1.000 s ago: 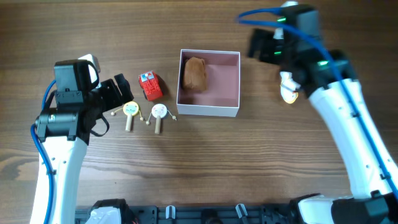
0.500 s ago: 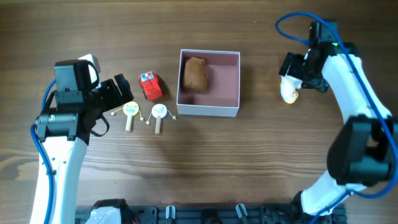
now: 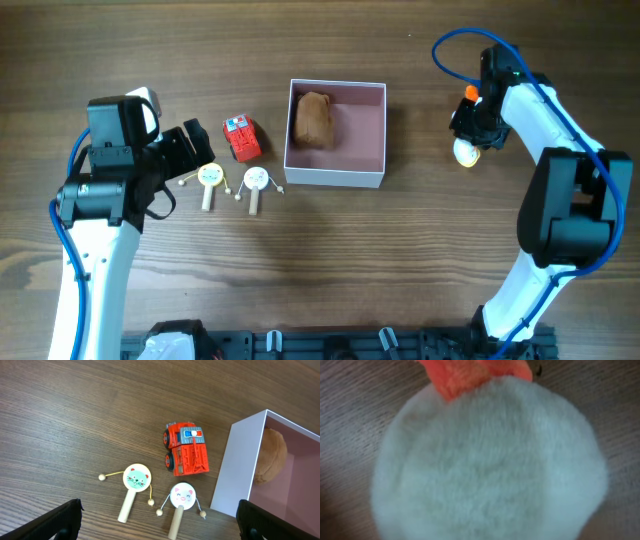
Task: Pack container
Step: 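Move the right gripper to the white plush duck and grasp it, then lower the duck into the box beside the bear and release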
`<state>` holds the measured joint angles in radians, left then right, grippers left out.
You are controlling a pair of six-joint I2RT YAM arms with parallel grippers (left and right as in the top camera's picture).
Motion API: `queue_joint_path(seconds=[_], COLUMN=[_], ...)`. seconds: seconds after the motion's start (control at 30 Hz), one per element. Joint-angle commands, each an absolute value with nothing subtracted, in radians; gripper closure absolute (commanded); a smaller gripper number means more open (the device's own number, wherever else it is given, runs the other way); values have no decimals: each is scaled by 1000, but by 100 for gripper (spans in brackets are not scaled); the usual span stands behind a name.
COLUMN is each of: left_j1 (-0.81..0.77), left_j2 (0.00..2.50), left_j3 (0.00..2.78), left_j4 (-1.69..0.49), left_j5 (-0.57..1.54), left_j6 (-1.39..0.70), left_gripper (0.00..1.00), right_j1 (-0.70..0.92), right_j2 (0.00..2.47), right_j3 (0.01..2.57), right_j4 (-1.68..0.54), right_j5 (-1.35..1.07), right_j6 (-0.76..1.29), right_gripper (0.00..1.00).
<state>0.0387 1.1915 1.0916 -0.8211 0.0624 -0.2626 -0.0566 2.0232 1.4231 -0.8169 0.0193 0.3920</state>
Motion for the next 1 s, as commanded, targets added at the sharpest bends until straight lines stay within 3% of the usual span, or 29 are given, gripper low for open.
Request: queue_joint_path(seconds=[0.0, 0.1, 0.3, 0.53, 0.97], left_j1=[44, 44, 44, 44, 44], left_j2=[1192, 1192, 1192, 1192, 1192], left_j3=[1111, 1111, 1111, 1111, 1111], left_j4=[-821, -821, -821, -821, -821], left_j5=[78, 78, 78, 78, 78], left_j6=[-239, -239, -239, -239, -239], left_gripper=[0, 0, 0, 0, 0], right_j1=[-12, 51, 266, 434, 462], right_j2=[1884, 1768, 1569, 1650, 1988], right_j3=[1447, 1452, 1452, 1446, 1446], right_j4=[-828, -826, -785, -759, -645], right_j5=[-57, -125, -145, -16, -40], right_j6=[395, 395, 454, 585, 601], right_gripper=[80, 96, 96, 96, 83])
